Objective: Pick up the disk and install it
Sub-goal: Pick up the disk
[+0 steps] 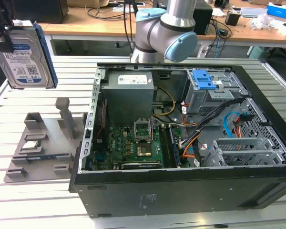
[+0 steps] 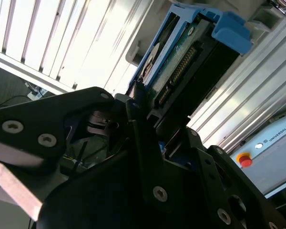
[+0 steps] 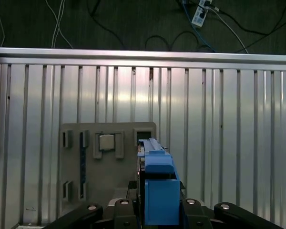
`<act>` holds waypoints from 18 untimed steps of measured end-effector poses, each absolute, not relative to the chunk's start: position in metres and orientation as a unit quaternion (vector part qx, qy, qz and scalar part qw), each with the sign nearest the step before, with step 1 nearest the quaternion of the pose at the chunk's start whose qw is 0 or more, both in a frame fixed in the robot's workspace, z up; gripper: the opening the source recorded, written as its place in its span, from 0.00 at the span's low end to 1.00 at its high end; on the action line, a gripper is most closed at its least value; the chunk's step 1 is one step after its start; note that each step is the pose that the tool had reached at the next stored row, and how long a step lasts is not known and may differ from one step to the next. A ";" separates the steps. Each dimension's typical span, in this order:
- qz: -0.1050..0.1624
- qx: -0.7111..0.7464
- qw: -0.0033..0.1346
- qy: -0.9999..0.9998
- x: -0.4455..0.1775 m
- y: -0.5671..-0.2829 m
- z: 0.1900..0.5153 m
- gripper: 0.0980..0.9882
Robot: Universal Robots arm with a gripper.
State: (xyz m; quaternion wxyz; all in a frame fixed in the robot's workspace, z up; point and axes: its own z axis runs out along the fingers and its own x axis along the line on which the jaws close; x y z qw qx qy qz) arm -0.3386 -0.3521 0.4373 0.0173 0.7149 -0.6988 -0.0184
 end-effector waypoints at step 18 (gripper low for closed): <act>-0.018 0.715 0.017 -0.699 -0.339 -0.352 0.476 0.30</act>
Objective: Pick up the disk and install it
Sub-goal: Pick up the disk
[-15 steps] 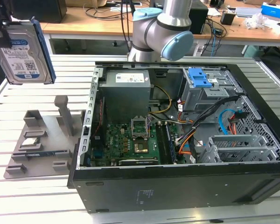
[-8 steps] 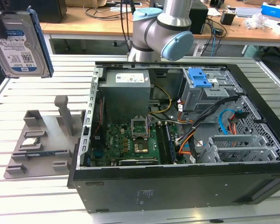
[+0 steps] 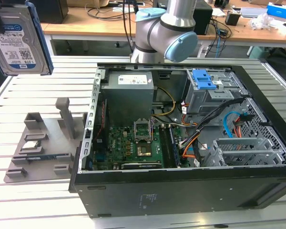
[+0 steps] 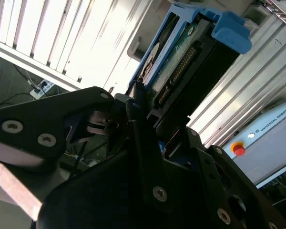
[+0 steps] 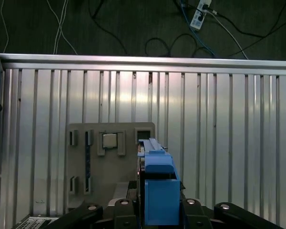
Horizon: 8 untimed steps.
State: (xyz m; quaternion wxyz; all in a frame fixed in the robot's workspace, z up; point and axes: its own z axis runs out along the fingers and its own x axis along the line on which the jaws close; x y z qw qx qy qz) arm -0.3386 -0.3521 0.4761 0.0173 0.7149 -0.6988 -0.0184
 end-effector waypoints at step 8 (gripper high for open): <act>-0.018 0.715 0.017 -0.699 -0.339 -0.352 0.492 0.30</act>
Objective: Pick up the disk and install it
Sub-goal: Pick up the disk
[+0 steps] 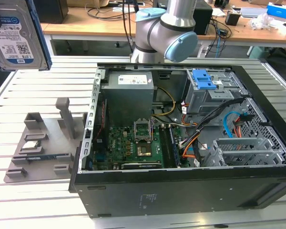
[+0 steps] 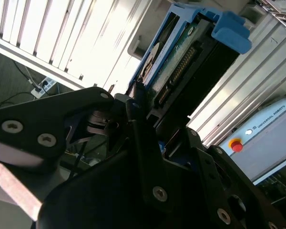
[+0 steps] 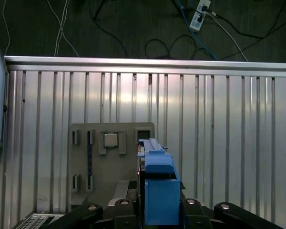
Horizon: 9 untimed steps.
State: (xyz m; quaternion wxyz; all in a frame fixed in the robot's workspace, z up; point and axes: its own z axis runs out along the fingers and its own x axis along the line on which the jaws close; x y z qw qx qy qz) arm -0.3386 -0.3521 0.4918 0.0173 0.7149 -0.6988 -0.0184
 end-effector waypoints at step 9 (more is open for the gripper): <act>-0.018 0.715 0.017 -0.699 -0.338 -0.352 0.500 0.30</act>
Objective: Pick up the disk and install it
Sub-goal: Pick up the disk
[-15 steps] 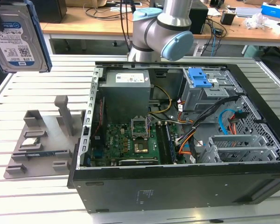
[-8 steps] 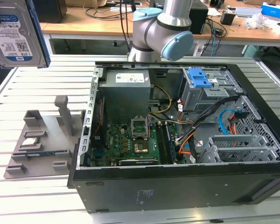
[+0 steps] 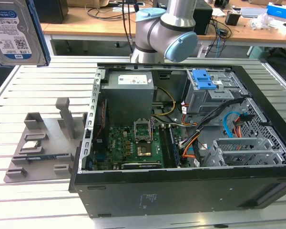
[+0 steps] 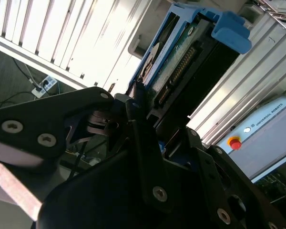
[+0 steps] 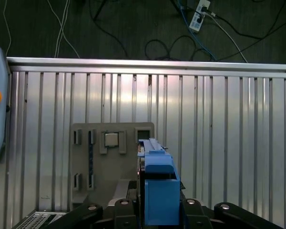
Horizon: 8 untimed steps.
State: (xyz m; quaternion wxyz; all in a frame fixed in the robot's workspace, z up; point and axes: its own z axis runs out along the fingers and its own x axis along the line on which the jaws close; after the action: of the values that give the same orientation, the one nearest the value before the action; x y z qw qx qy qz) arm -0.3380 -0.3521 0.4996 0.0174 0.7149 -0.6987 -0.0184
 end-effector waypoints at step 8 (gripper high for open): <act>-0.018 0.715 0.018 -0.699 -0.317 -0.352 0.500 0.30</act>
State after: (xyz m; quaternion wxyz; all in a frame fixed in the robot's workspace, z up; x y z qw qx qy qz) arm -0.3173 -0.3521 0.4996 0.0177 0.7149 -0.6988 -0.0181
